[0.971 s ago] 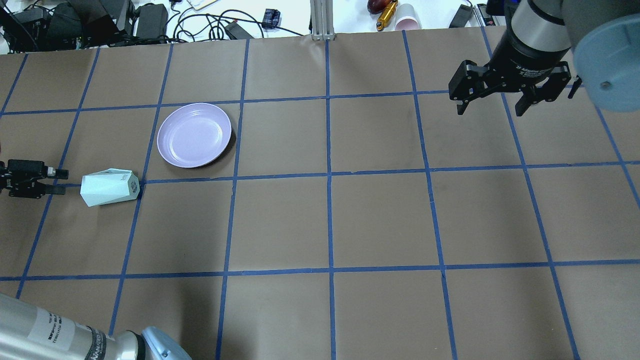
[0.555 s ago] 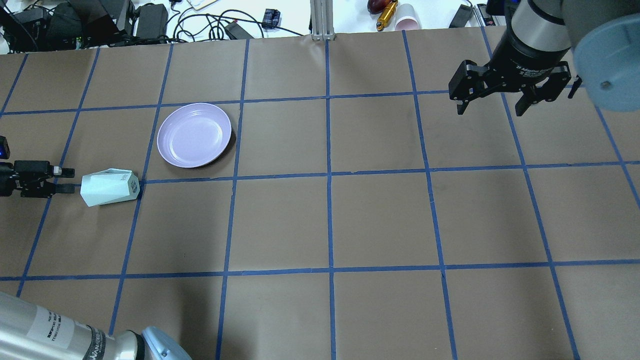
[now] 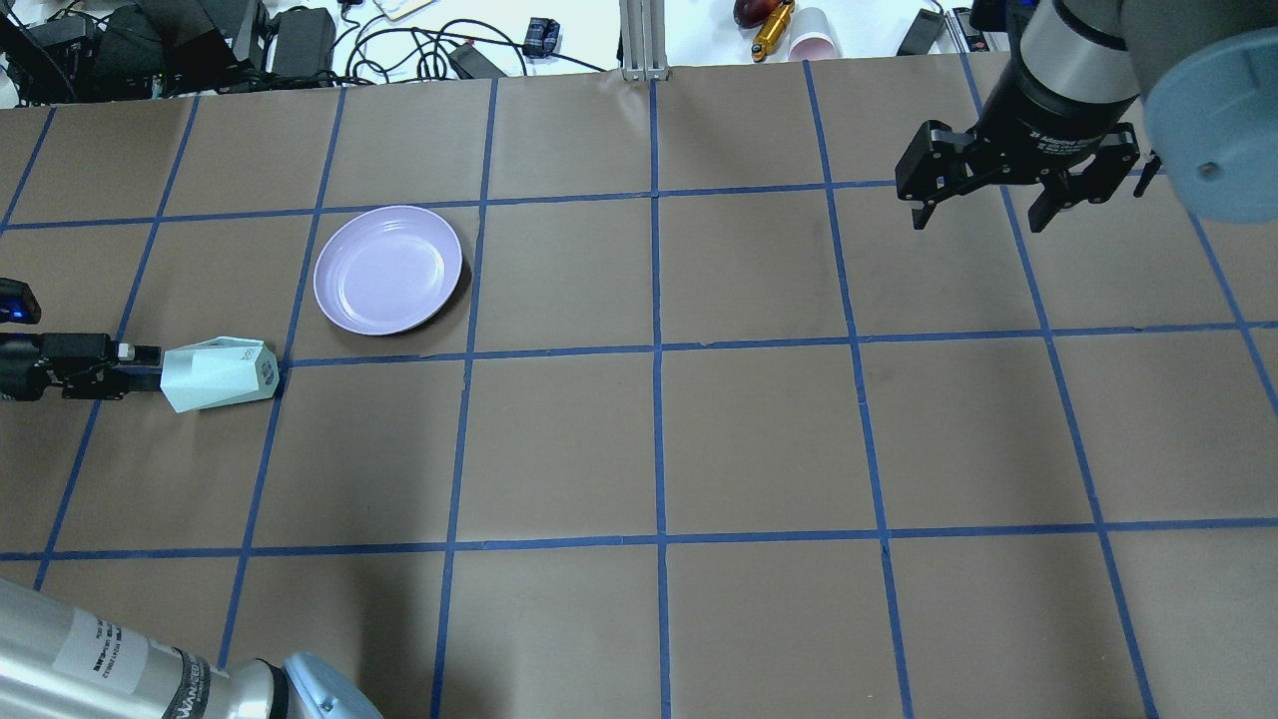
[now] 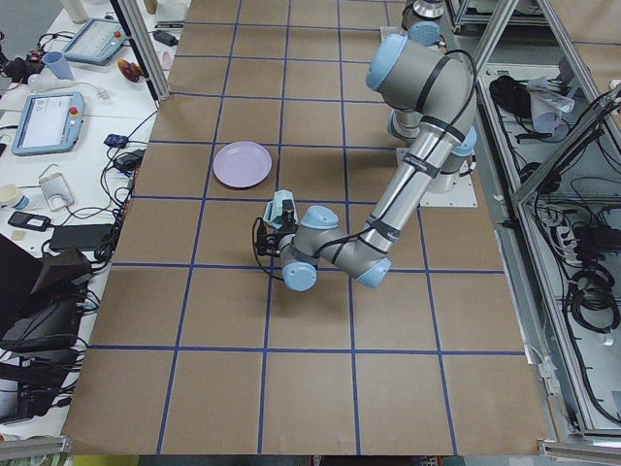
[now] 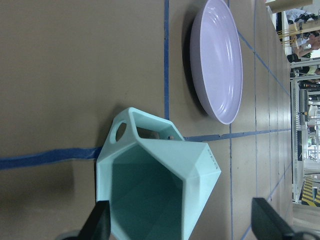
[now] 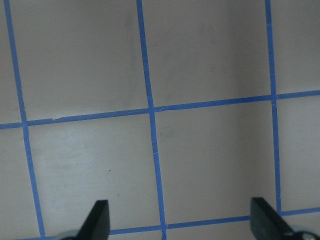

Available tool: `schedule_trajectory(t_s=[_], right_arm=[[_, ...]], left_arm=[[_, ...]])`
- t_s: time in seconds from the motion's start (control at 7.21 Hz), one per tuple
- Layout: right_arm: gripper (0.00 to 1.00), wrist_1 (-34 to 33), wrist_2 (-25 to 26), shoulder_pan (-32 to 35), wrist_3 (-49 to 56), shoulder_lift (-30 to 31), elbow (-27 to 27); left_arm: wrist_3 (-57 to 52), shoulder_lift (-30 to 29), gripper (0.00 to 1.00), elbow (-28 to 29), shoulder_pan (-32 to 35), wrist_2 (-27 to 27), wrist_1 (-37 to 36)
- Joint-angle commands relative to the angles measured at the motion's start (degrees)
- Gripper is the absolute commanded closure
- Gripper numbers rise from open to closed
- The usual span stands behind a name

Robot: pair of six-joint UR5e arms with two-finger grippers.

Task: Flip cup and place on plate
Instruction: 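Push the left gripper into the cup's open end, then close the left gripper on the cup rim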

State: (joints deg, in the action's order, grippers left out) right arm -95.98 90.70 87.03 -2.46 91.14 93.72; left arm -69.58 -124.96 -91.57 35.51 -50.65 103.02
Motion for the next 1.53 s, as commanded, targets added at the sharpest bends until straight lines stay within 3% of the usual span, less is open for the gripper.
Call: schedule_trajectory(t_s=[0.0,0.69,1.39], right_arm=[[0.0,0.0,0.0,0.0,0.0,0.0,0.0],[0.0,0.0,0.0,0.0,0.0,0.0,0.1],[0.0,0.0,0.0,0.0,0.0,0.0,0.1]], left_arm=[[-1.8,-1.3,0.0,0.0,0.0,2.2,0.5],[-1.7,-2.7,0.0,-0.2,0.3,3.9,5.5],[-1.8,-2.7,0.0,-1.2,1.0,3.9,5.4]])
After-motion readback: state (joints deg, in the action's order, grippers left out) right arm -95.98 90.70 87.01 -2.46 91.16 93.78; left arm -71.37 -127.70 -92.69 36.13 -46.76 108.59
